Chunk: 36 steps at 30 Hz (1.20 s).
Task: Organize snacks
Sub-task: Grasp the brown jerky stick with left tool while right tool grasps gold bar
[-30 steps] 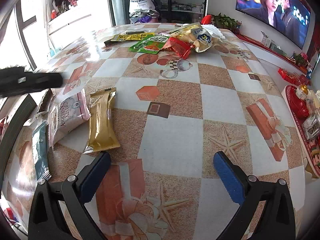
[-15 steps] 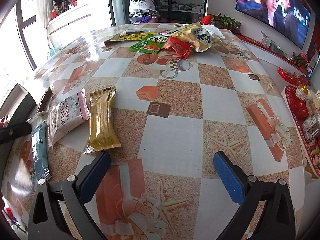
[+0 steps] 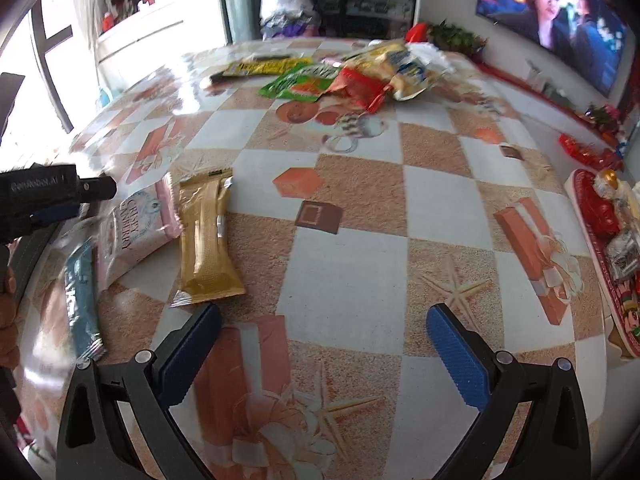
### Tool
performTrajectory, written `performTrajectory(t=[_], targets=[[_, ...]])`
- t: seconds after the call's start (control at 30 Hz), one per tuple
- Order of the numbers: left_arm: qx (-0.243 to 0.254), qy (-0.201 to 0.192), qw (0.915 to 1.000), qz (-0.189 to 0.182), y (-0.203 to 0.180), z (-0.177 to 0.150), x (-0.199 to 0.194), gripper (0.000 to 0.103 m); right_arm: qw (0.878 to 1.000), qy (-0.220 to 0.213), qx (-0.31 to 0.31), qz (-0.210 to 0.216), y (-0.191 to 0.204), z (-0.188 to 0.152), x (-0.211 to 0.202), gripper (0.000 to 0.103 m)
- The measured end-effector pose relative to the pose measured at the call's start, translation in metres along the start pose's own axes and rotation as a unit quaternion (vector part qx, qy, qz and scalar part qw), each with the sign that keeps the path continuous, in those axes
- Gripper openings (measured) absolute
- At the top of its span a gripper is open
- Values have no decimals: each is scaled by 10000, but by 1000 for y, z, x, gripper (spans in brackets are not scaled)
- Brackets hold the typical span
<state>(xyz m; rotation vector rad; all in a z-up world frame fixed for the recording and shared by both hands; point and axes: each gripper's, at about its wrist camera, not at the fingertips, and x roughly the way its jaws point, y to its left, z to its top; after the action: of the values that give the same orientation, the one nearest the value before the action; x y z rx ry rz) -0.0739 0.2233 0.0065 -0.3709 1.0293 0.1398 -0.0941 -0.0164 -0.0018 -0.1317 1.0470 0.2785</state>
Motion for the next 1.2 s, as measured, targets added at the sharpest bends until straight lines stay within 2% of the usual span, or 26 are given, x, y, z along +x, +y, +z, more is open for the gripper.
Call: performTrajectory(t=[0.07,0.2,0.33,0.37,0.43,0.47,0.5,0.57,0.77,0.83,0.87,0.9,0.93,0.97,1.13,1.17,1.2], targets=[[-86,58,9995,-290,5,-1,-1,26,9998,-96,-72,185,5,10,-7,103],[-72,141,9991,-397,9,-9,-8,26,9986,101,-502,134,28,37,-3,103],[-43,153,9990,-407,18,-26,-19,26,9961,751,-454,67,37,51,27,103],[-42,167,9990,-410,20,-30,-22,26,9953,892,-342,146,36,52,34,98],[-15,179,9991,-397,25,-39,-28,26,9959,763,-481,-116,41,52,34,84],[20,177,9991,-377,29,-46,-33,26,9959,732,-525,-51,42,51,32,69],[43,174,9992,-366,30,-50,-35,26,9957,711,-600,-18,45,51,28,47],[122,173,9993,-295,33,-58,-41,27,9946,793,-669,66,45,45,22,26],[472,162,9988,-26,32,-70,-48,29,9930,986,-596,276,22,7,-1,26],[565,175,9982,87,29,-69,-46,31,9928,1043,-464,353,16,6,-2,33],[618,216,9978,99,26,-66,-44,40,9928,1092,-408,279,14,8,0,58],[653,245,9975,82,24,-65,-43,51,9931,1089,-379,204,12,9,1,90],[695,268,9972,93,22,-63,-42,58,9942,991,-408,128,11,11,0,94],[710,270,9970,149,21,-63,-41,65,9944,952,-446,83,11,14,0,94],[826,190,9955,415,15,-59,-32,73,9938,977,-535,31,20,23,9,93],[887,188,9947,476,12,-58,-30,75,9921,1099,-606,18,24,22,16,84],[958,190,9937,551,9,-59,-29,75,9923,1023,-691,-56,31,24,18,78]])
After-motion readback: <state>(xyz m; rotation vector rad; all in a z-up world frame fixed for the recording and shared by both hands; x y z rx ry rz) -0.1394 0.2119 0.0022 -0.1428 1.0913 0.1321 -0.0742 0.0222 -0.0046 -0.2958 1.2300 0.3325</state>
